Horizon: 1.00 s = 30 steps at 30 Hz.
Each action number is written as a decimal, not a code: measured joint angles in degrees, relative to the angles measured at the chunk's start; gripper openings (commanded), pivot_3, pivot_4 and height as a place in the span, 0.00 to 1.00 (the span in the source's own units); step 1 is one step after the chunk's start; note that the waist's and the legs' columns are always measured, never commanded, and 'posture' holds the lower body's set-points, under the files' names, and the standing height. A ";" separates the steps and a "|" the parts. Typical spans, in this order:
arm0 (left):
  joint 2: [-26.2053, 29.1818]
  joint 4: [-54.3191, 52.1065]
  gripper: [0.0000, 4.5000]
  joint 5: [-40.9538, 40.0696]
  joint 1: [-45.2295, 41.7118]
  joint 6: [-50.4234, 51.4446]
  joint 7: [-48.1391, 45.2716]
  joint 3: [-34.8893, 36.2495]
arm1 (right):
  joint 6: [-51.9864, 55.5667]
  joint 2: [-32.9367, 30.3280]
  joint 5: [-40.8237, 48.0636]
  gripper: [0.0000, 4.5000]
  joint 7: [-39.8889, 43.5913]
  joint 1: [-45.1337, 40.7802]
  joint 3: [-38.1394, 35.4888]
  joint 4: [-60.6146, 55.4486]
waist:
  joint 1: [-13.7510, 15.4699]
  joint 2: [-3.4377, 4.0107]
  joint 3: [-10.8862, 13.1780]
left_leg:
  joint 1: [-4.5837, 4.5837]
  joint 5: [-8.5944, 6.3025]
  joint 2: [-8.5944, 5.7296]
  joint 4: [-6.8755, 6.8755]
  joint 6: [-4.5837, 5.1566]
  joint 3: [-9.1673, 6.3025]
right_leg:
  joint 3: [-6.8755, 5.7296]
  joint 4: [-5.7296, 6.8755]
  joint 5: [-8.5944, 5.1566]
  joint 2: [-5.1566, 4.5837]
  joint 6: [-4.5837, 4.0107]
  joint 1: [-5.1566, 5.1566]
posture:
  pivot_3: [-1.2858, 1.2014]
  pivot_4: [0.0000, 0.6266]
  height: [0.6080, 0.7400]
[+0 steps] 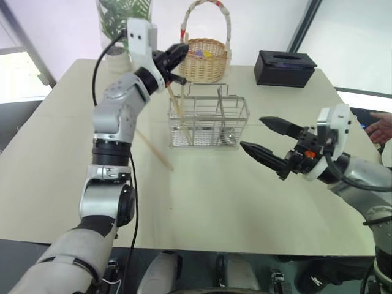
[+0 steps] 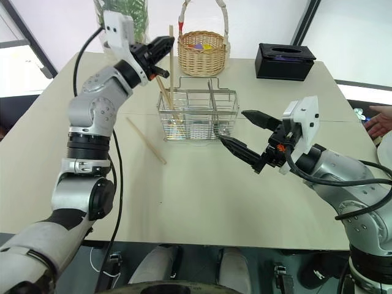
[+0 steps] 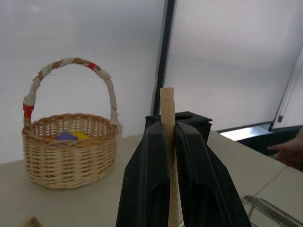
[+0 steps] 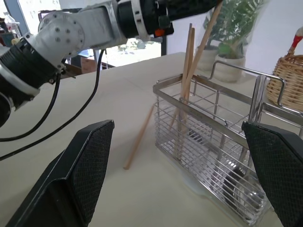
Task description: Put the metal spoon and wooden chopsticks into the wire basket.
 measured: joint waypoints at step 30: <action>6.14 8.21 1.00 0.84 -11.07 32.29 49.84 21.02 | -0.44 2.44 -4.80 1.00 4.26 -7.97 6.92 7.11 | 0.05 0.10 -0.01 | 0.05 0.01 0.03 0.04 -0.03 -0.14 | 0.01 -0.15 0.09 0.21 0.13 0.11 | 0.52 0.24 0.36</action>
